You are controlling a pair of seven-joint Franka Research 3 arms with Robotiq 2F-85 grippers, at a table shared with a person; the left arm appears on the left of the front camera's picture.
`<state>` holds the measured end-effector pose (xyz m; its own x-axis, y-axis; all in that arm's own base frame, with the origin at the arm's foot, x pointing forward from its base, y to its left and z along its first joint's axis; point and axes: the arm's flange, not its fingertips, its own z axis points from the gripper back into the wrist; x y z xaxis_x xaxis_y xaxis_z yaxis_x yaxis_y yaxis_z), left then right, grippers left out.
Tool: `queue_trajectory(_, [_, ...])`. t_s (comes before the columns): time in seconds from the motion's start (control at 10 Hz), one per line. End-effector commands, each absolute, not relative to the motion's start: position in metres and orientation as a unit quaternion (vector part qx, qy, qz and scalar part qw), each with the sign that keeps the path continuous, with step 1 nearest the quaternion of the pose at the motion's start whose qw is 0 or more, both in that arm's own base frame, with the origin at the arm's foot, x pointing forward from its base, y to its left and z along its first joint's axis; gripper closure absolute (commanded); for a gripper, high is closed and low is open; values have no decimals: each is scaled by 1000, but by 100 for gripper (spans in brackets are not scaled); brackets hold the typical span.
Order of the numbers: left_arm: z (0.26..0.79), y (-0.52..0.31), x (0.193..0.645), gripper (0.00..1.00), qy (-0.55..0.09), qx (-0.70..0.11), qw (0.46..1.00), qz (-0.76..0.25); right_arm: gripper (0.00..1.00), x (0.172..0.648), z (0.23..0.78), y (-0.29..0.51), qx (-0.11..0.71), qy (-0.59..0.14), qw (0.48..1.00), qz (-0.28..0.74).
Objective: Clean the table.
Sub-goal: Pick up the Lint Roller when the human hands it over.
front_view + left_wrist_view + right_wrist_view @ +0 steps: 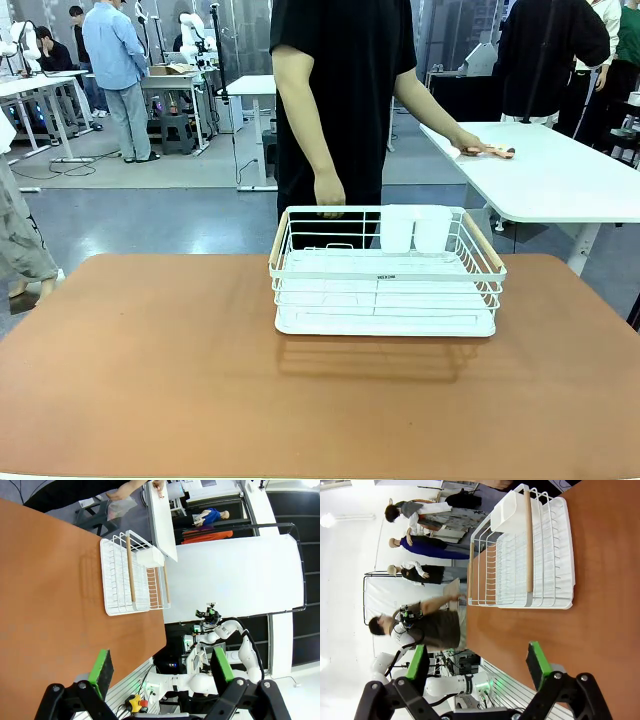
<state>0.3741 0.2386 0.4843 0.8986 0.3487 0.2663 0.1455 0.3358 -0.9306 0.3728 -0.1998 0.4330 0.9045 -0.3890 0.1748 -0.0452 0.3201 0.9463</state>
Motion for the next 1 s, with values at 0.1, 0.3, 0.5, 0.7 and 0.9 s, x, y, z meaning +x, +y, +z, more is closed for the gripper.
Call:
queue_trajectory(0.1, [485, 240, 373, 0, -218, -575, 786, 64, 0, 373, 435, -200, 576, -190, 788, -108])
queue_trajectory(0.3, [485, 240, 373, 0, -218, -575, 786, 64, 0, 373, 435, -200, 576, -190, 788, -108])
queue_trajectory(0.5, [485, 240, 373, 0, -218, -575, 786, 64, 0, 373, 435, -200, 576, -190, 788, -108])
queue_trajectory(0.7, [485, 240, 373, 0, -218, -575, 786, 64, 0, 373, 435, -200, 576, -190, 788, -108])
queue_trajectory(0.9, [485, 240, 373, 0, -218, -575, 786, 64, 0, 373, 435, -200, 576, -190, 788, -108])
